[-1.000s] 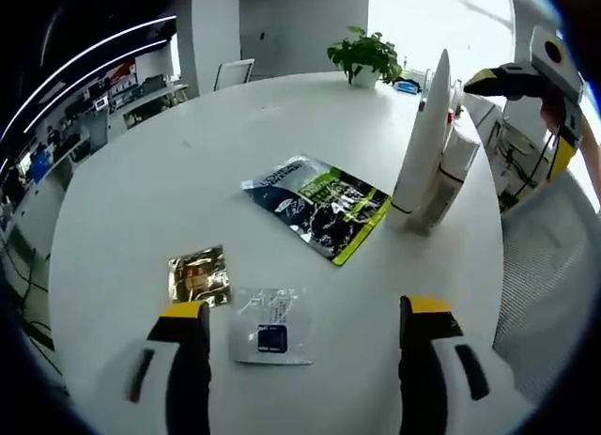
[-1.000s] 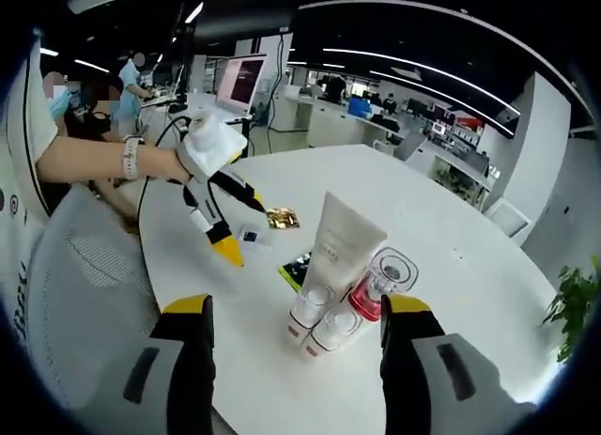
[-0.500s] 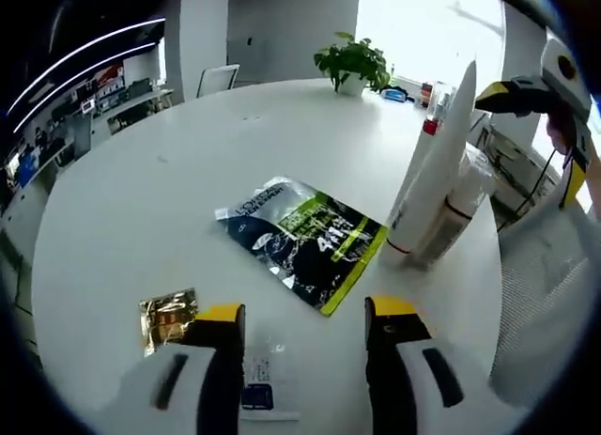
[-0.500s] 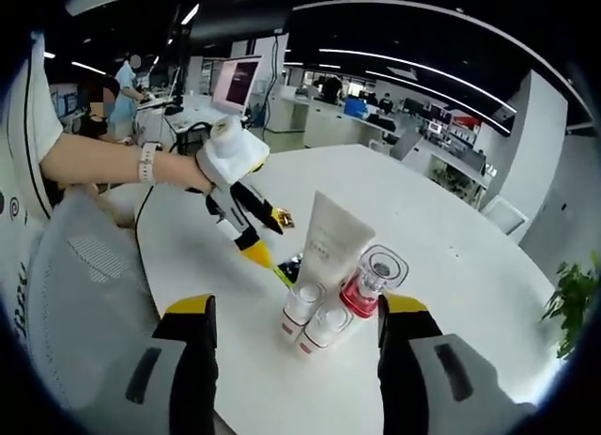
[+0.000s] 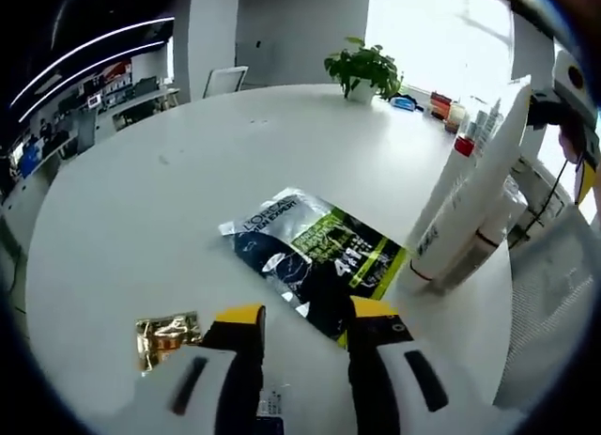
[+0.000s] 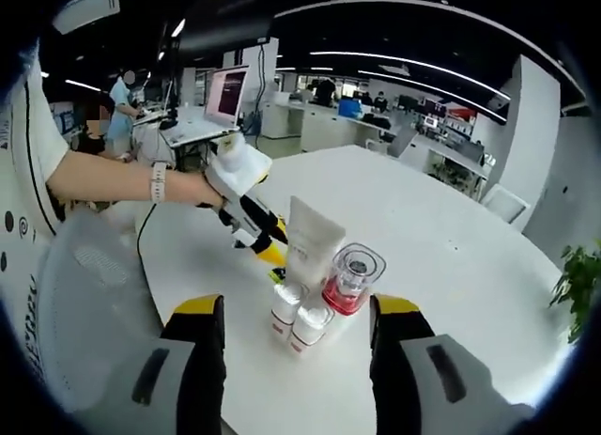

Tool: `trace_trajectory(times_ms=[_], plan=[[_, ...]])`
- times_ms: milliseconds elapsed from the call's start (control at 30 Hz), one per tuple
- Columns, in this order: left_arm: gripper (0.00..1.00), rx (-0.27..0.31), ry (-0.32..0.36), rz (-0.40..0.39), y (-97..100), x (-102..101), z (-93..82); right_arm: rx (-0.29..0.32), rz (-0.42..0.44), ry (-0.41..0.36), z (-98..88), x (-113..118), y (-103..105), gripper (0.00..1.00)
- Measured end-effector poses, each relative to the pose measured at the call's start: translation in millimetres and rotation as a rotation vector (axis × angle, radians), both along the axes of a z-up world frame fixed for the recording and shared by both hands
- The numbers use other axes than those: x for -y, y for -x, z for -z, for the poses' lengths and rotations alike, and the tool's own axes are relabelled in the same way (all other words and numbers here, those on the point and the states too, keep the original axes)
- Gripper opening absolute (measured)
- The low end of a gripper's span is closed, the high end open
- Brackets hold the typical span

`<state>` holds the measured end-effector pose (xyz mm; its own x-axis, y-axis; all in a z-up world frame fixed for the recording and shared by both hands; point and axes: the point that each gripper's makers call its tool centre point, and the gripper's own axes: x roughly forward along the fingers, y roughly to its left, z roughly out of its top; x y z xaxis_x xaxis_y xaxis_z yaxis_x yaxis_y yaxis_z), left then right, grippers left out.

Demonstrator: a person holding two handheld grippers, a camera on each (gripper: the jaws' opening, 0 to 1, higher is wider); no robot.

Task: Arrange the skincare products in the storage area until every visible bottle or jar stands upright without overlapping.

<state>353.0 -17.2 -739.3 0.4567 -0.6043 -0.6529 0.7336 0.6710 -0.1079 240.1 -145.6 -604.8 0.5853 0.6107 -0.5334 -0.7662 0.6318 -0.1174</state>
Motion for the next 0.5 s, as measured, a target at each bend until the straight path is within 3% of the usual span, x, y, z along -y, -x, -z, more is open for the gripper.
trace_trajectory(times_ms=[500], plan=[[0.21, -0.027, 0.02, -0.042, -2.9, 1, 1.7, -0.064, 0.031, -0.033, -13.3, 44, -29, 0.52]])
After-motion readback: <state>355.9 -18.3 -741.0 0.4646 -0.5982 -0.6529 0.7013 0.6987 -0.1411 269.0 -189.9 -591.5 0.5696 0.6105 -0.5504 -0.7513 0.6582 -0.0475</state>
